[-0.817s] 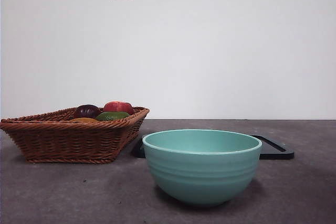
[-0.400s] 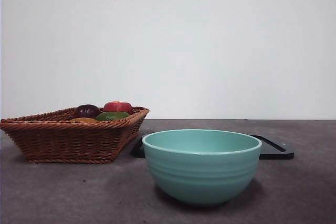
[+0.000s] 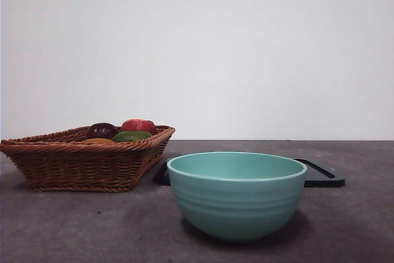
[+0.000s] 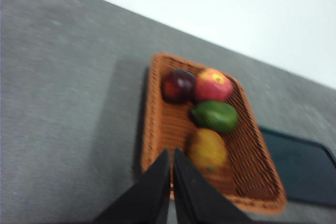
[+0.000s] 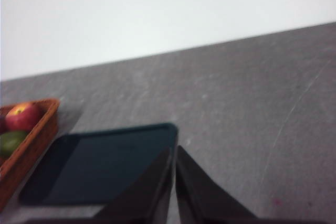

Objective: Pick up the wifruite, put it on the bowl, pick up the plate, put it on desk

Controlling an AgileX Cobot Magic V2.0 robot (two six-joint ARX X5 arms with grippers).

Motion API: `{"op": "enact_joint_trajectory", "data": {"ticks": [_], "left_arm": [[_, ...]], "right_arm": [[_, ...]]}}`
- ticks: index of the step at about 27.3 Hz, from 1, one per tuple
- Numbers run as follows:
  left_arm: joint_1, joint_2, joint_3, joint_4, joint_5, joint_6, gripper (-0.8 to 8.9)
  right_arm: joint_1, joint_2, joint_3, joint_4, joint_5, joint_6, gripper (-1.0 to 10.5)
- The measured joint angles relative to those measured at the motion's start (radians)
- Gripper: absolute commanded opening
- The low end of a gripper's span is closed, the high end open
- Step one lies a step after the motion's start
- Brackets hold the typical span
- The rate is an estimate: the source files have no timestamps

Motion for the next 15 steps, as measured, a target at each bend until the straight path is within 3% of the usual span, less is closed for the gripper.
{"op": "enact_joint_trajectory", "data": {"ticks": [9, 15], "left_arm": [[-0.011, 0.189, 0.211, -0.158, 0.176, 0.108, 0.1], [-0.097, 0.327, 0.373, -0.318, 0.246, 0.156, 0.1]], "right_arm": [[0.008, 0.264, 0.275, -0.315, -0.107, -0.096, 0.1], [0.105, 0.441, 0.477, -0.47, -0.167, -0.157, 0.1]]}}
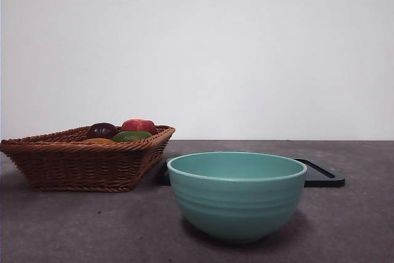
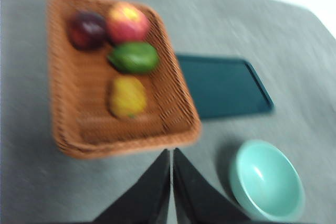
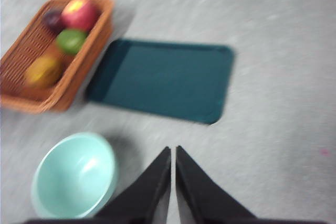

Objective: Pick up the wifruite, put it on the bowl, pick up the plate, put it on desk

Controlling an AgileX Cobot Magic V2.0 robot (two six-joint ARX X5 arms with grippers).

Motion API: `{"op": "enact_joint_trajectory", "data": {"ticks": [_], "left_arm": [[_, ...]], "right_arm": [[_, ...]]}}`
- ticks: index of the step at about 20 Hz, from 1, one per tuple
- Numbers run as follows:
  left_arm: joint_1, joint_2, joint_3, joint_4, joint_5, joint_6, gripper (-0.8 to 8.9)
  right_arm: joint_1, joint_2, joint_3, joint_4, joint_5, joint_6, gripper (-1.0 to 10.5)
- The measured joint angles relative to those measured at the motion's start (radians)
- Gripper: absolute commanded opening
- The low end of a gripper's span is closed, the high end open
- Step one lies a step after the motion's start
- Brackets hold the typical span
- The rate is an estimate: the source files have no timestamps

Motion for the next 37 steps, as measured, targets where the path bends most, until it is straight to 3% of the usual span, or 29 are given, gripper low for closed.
{"op": "enact_joint_trajectory", "data": {"ticks": [9, 16, 18, 21, 23, 37], "left_arm": [[-0.168, 0.107, 0.154, -0.194, 0.056, 0.055, 0.1], [-0.196, 0.108, 0.155, -0.212, 0.056, 0.068, 0.11], [-0.196, 0.108, 0.155, -0.209, 0.056, 0.068, 0.94], [-0.196, 0.108, 0.155, -0.209, 0.056, 0.068, 3.8], [-0.196, 0.108, 0.155, -0.209, 0.056, 0.068, 4.87], [-0.196, 0.108, 0.155, -0.209, 0.056, 0.068, 4.98]], "right_arm": [[0.237, 0.108, 0.132, -0.156, -0.05, -0.045, 0.1], [0.281, 0.109, 0.132, -0.168, -0.05, -0.048, 0.1], [0.281, 0.109, 0.132, -0.168, -0.05, -0.048, 0.6], [0.281, 0.109, 0.132, -0.168, -0.05, -0.048, 3.1], [0.281, 0.109, 0.132, -0.168, -0.05, -0.048, 3.7], [0.281, 0.109, 0.132, -0.168, -0.05, -0.048, 3.7]]}}
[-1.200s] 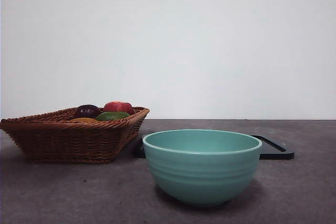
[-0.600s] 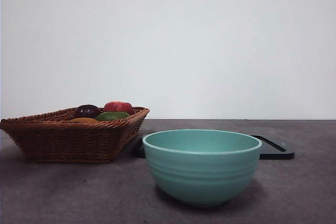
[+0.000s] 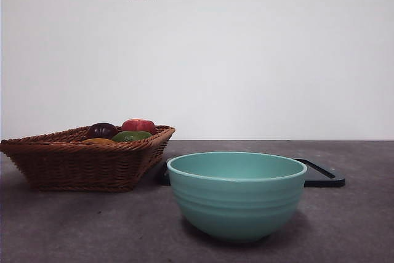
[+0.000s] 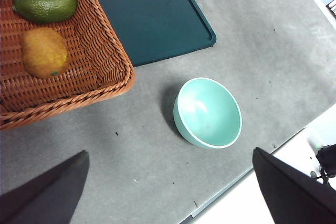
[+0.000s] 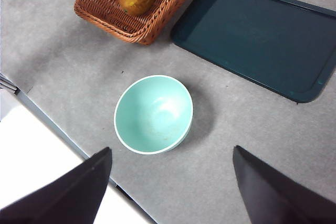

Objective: Pick up the wifruite, put it on the bowl, pick up the plate, put it on desk

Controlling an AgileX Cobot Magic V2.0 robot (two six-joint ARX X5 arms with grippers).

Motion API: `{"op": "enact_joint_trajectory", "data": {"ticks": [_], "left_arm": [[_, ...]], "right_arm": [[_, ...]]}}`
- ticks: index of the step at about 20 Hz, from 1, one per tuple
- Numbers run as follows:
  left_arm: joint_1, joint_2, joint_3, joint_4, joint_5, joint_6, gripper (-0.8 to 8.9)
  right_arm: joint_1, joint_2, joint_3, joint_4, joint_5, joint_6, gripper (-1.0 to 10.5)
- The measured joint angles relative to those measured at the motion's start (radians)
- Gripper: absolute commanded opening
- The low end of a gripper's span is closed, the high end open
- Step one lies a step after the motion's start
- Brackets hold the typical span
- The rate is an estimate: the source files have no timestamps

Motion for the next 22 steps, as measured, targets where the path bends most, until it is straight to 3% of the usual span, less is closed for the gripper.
{"op": "enact_joint_trajectory", "data": {"ticks": [4, 7, 16, 22], "left_arm": [[0.0, 0.031, 0.005, 0.0, -0.006, 0.0, 4.98], [0.0, 0.108, 0.044, 0.026, -0.067, 0.0, 4.98], [-0.031, 0.518, 0.336, 0.087, -0.219, 0.043, 4.96], [-0.047, 0.763, 0.395, 0.11, -0.275, 0.08, 4.95]], "right_arm": [[0.0, 0.0, 0.0, 0.0, 0.0, 0.0, 3.7], [0.0, 0.0, 0.0, 0.0, 0.0, 0.0, 3.7], [0.0, 0.0, 0.0, 0.0, 0.0, 0.0, 3.7], [0.0, 0.0, 0.0, 0.0, 0.0, 0.0, 3.7]]}}
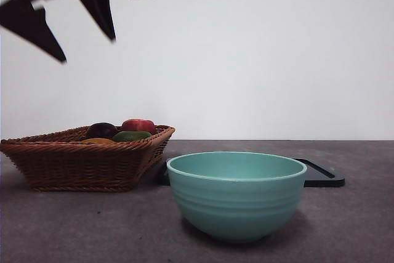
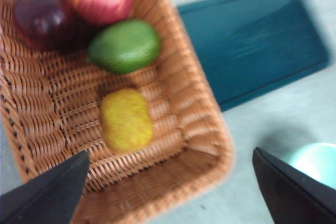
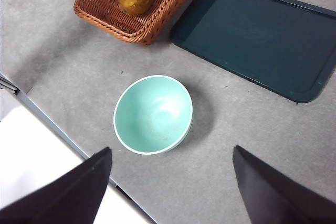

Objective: Pick up the wifruite, put it on the bowl, pick up the plate, put it on desk

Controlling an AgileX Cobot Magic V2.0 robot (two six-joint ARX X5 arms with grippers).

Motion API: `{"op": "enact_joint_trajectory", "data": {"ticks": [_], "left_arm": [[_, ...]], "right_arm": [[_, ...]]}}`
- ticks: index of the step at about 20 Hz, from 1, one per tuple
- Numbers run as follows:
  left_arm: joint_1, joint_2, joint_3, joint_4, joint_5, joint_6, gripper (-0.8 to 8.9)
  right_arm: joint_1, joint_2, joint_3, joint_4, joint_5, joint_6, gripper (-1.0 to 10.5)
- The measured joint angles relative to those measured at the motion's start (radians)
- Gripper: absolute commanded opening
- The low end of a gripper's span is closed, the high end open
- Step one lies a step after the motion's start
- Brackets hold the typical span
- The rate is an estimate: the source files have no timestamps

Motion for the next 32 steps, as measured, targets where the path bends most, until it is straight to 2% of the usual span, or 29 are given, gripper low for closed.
{"op": "enact_joint_trajectory", "data": {"ticks": [9, 22, 23, 28, 32], "left_arm": [[-0.024, 0.215, 0.001, 0.106, -0.123, 0.04, 4.95], [-0.029, 0.378, 0.002, 0.137, -0.132, 0.043, 4.91], [-0.029, 0.383, 0.002, 0.137, -0.132, 0.043, 4.8], [-0.029, 0.386, 0.002, 0.137, -0.132, 0.043, 2.6], [-0.029, 0.386, 0.004, 0.126, -0.132, 0.043, 2.39]], "right_arm": [[0.0, 0.0, 0.0, 0.0, 0.0, 0.0, 3.7], [0.0, 0.0, 0.0, 0.0, 0.0, 0.0, 3.7], [0.0, 0.0, 0.0, 0.0, 0.0, 0.0, 3.7], [0.0, 0.0, 0.0, 0.0, 0.0, 0.0, 3.7], [0.0, 0.0, 0.0, 0.0, 0.0, 0.0, 3.7]]}}
